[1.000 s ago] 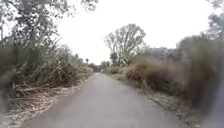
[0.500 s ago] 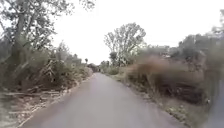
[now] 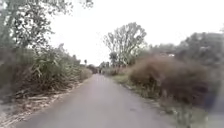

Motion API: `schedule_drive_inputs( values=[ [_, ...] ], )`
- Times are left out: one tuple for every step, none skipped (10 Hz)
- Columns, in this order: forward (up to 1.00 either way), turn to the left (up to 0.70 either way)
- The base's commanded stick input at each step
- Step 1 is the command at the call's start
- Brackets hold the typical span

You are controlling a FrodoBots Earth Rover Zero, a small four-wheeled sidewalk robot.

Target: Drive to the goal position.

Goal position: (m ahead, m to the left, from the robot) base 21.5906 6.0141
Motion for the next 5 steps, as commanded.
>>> schedule_drive_inputs(
  values=[
    [1.0, 0.19],
    [1.0, 0.15],
    [1.0, 0.0],
    [1.0, 0.0],
    [1.0, 0.0]
  ],
)
